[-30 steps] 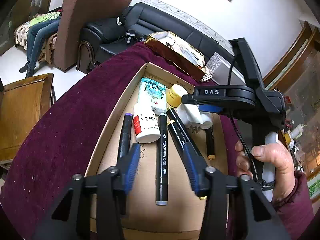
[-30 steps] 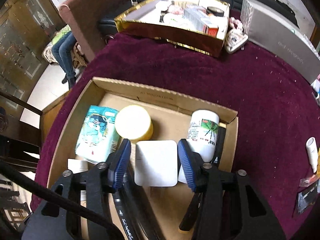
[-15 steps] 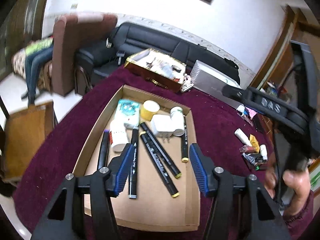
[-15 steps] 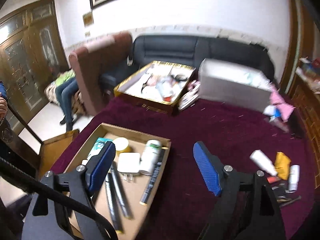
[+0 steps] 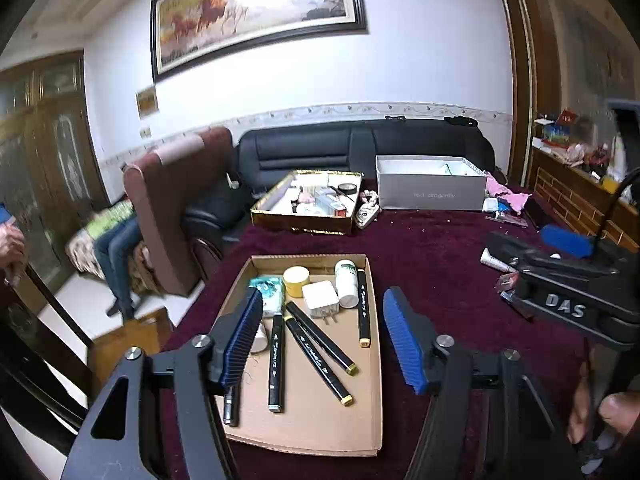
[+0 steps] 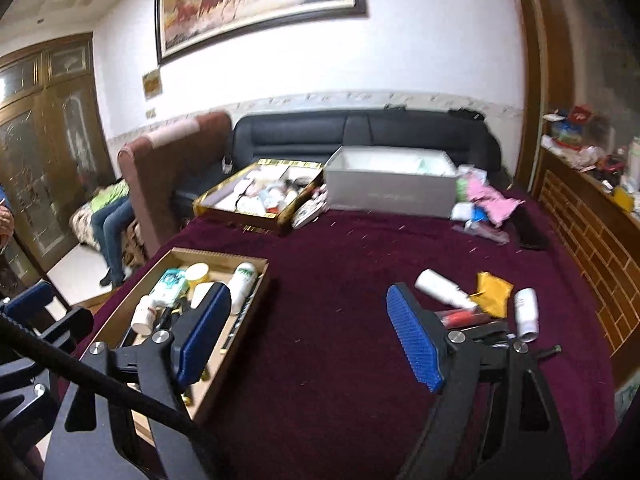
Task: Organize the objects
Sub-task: 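Withdraw both grippers up from the tray, then move both grippers to the loose items and grasp the red candle box with the left gripper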
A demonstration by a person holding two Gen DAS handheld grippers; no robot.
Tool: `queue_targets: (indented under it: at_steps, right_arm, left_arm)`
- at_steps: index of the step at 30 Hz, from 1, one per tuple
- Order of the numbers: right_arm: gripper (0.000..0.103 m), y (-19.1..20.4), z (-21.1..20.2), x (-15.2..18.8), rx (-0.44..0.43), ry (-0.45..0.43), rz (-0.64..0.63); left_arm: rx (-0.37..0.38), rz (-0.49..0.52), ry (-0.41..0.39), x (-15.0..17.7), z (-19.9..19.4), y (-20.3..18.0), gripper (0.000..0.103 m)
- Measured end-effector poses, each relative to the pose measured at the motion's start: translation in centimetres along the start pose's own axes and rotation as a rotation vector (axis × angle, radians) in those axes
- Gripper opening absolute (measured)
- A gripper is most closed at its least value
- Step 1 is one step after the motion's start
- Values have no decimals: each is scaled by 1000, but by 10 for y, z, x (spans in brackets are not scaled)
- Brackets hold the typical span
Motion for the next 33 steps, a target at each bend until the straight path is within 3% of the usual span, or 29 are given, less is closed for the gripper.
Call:
queue_targets:
  at_steps: [8,22,29,33]
  right_arm:
    - [85,-20,-41,7,78,-101,-14]
    - [85,-85,-53,31,130,-91,115]
    - [85,-129,-44,43,177,-62,164]
    - [85,-157,-40,47,232,-55,191]
  left_arm:
    - [-63,87,-35,2,-14,-34,60]
    - [-56,204,-45,9,-18,-88,60]
    - [-21,248,18,16,6,-116,60]
    - [61,223,142,19,38,-127,60]
Point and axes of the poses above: each gripper's, at about its wrist camera, not at the fingertips, and z roughly the way its jaws point, y to its left, x to its underside, the point moved 1 cm from there along z, roughly the way its jaws point, and after that the axes turned 9 degrees about -z, right-handed, at the moved point
